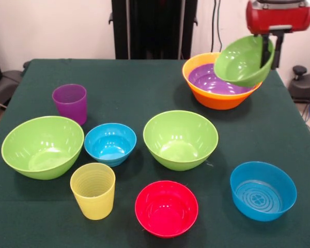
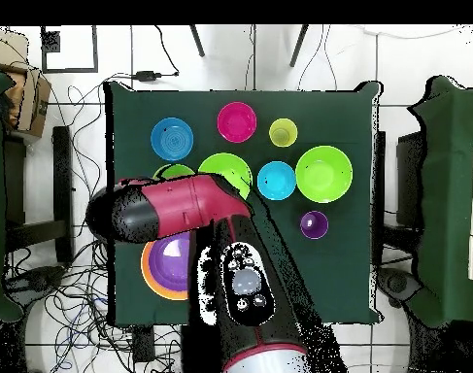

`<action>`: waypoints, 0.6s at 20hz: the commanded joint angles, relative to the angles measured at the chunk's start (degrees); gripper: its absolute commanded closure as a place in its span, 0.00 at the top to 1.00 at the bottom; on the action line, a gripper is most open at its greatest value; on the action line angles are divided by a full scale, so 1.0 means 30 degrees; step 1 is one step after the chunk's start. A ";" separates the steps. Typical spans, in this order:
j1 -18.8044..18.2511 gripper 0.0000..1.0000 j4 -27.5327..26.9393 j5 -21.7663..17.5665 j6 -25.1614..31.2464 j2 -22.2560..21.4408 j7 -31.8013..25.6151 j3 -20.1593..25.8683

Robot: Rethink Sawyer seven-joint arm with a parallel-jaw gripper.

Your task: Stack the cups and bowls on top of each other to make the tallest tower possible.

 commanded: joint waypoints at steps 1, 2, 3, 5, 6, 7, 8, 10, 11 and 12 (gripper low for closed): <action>-0.1172 0.00 0.3081 -0.0625 0.0077 -0.0087 -0.1574 0.1773; -0.1288 0.00 0.3249 -0.0709 -0.0053 -0.0098 -0.1535 0.1845; -0.1405 0.00 0.3421 -0.0768 -0.0168 -0.0118 -0.1485 0.1922; -0.1622 0.00 0.3697 -0.0878 -0.0340 -0.0166 -0.1381 0.2033; -0.1701 0.00 0.3868 -0.0929 -0.0397 -0.0253 -0.1314 0.2060; -0.1843 0.00 0.4072 -0.0947 -0.0464 -0.0307 -0.1303 0.2133; -0.1986 0.00 0.4276 -0.0964 -0.0531 -0.0361 -0.1293 0.2206; -0.2132 0.00 0.4756 -0.1073 -0.0920 -0.0473 -0.1057 0.2241; -0.2157 0.00 0.4959 -0.1112 -0.1085 -0.0541 -0.0922 0.2230; -0.2183 0.00 0.5162 -0.1150 -0.1250 -0.0609 -0.0787 0.2220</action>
